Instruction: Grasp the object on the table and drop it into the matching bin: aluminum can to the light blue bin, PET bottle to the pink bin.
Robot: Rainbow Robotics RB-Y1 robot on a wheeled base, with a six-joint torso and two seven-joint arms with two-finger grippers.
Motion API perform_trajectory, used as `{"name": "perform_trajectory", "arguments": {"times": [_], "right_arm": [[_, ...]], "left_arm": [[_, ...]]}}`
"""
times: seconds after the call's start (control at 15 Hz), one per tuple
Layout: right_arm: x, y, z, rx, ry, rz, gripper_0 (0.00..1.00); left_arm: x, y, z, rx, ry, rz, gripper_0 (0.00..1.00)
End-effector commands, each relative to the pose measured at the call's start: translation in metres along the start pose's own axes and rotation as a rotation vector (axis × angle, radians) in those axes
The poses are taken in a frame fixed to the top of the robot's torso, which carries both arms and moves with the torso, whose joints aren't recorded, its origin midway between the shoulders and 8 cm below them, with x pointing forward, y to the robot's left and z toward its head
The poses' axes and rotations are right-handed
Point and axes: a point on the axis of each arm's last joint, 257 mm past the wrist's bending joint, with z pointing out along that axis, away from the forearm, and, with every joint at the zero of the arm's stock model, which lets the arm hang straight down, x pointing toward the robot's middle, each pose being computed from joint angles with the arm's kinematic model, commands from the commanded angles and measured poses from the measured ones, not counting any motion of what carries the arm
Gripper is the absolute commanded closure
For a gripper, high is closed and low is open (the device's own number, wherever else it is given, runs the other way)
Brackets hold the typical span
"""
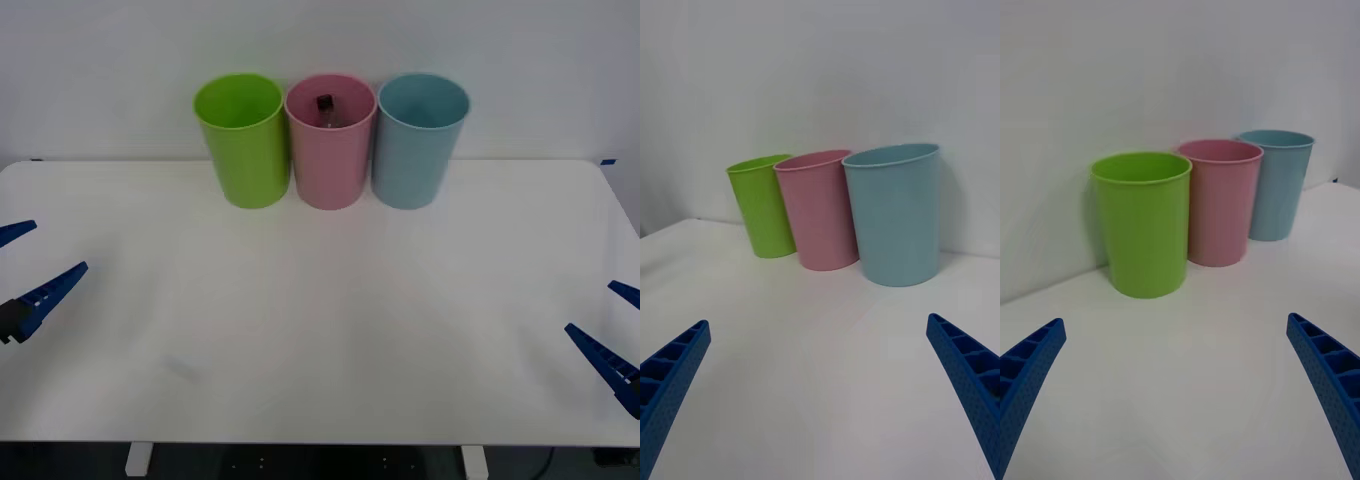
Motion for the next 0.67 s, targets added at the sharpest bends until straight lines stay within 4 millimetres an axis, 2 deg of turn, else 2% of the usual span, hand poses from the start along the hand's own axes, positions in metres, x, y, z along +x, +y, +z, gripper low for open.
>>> {"name": "perform_trajectory", "arguments": {"times": [0.07, 0.4, 0.67], "right_arm": [[0.000, 0.000, 0.000, 0.000, 0.000, 0.000, 0.00], [0.000, 0.000, 0.000, 0.000, 0.000, 0.000, 0.00], [0.000, 0.000, 0.000, 0.000, 0.000, 0.000, 0.00]], "left_arm": [[0.010, -0.001, -0.022, -0.015, 0.015, -0.021, 0.00], [0.020, -0.005, -0.055, -0.036, 0.033, -0.050, 0.00], [0.025, -0.006, -0.064, -0.047, 0.042, -0.059, 0.00]]}}
